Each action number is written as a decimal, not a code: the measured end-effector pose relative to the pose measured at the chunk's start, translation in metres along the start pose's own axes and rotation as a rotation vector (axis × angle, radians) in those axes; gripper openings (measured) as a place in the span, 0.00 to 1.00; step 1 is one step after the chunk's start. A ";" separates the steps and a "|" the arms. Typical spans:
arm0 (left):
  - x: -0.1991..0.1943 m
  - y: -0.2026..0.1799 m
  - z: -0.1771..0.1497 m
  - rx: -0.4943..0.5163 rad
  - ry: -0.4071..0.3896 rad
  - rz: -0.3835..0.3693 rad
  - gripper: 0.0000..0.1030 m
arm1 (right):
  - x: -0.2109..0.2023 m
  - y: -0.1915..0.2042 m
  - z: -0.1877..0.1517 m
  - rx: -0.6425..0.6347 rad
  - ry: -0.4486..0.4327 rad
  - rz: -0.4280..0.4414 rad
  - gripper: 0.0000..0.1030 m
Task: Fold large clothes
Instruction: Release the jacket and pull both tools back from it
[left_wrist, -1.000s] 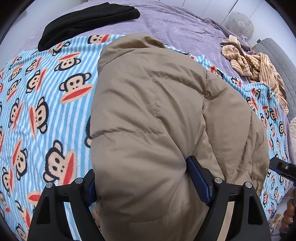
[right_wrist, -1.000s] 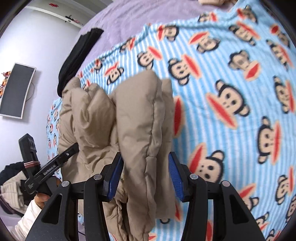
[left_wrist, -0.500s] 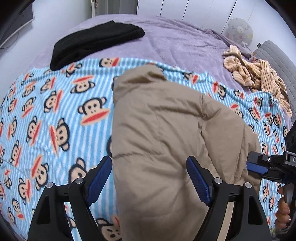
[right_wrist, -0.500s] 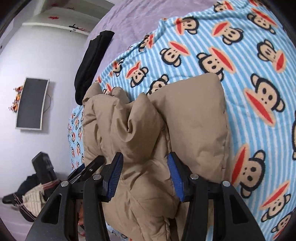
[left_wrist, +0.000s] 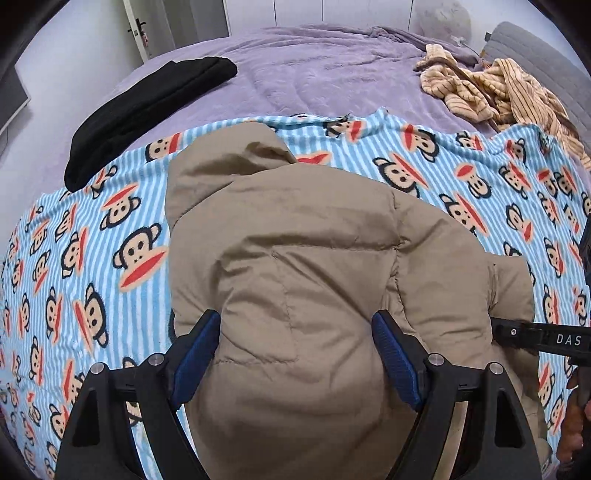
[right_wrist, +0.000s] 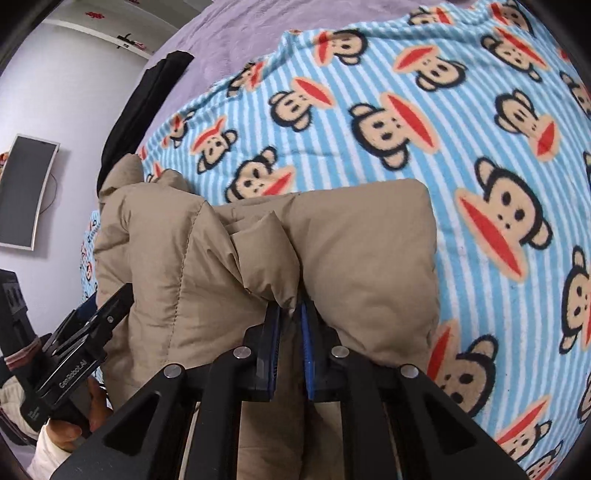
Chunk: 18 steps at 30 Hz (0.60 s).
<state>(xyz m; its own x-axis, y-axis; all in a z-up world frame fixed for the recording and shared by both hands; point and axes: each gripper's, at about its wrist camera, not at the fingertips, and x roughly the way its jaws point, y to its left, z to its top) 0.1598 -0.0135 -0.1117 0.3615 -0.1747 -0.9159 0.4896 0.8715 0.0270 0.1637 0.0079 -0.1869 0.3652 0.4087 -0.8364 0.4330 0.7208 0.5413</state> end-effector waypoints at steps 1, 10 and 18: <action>0.000 -0.001 0.000 0.005 0.002 0.006 0.81 | 0.003 -0.010 -0.002 0.025 0.006 0.017 0.09; -0.007 0.014 -0.003 -0.029 0.010 0.007 0.81 | -0.046 0.006 -0.039 -0.022 0.008 0.017 0.09; -0.054 0.031 -0.036 -0.042 -0.007 0.007 0.81 | -0.070 0.037 -0.088 -0.130 0.016 -0.013 0.13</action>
<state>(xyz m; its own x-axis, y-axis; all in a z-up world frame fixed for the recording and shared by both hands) 0.1275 0.0396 -0.0761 0.3703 -0.1719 -0.9129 0.4536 0.8910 0.0163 0.0809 0.0550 -0.1159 0.3465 0.4075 -0.8450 0.3269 0.7918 0.5159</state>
